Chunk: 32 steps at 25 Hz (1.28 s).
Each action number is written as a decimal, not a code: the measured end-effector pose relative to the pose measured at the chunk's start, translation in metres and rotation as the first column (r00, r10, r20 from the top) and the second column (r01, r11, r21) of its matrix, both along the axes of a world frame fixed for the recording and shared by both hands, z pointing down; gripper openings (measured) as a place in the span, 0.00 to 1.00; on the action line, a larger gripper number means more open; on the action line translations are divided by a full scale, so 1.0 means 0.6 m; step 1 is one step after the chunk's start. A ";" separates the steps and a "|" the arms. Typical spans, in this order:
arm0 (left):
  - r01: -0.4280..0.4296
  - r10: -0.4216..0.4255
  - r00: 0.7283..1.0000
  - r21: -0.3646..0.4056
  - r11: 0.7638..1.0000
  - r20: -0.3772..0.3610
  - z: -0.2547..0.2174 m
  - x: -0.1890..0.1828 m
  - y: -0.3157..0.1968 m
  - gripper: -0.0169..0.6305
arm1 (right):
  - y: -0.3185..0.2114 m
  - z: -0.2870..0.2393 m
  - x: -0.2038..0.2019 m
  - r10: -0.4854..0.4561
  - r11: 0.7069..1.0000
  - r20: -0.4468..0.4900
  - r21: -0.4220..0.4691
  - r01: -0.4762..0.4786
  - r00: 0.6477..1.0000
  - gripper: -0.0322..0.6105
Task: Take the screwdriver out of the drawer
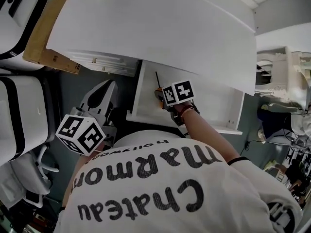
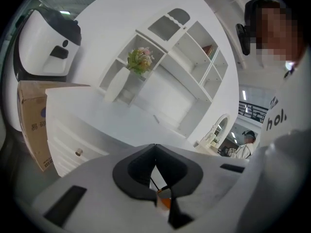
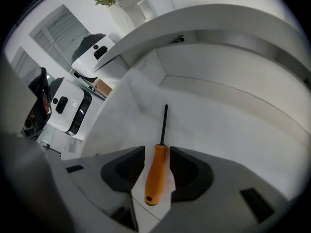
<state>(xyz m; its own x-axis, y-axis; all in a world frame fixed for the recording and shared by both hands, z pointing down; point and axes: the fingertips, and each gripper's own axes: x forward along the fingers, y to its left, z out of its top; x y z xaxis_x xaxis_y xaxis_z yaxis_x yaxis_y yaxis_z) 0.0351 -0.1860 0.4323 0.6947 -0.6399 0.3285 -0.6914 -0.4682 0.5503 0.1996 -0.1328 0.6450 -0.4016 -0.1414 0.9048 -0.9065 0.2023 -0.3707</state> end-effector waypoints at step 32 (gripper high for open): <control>-0.180 0.180 0.984 0.010 0.984 -0.011 -0.027 -0.015 -0.053 0.06 | 0.009 -0.018 -0.005 0.126 0.992 -0.073 -0.019 -0.128 0.989 0.18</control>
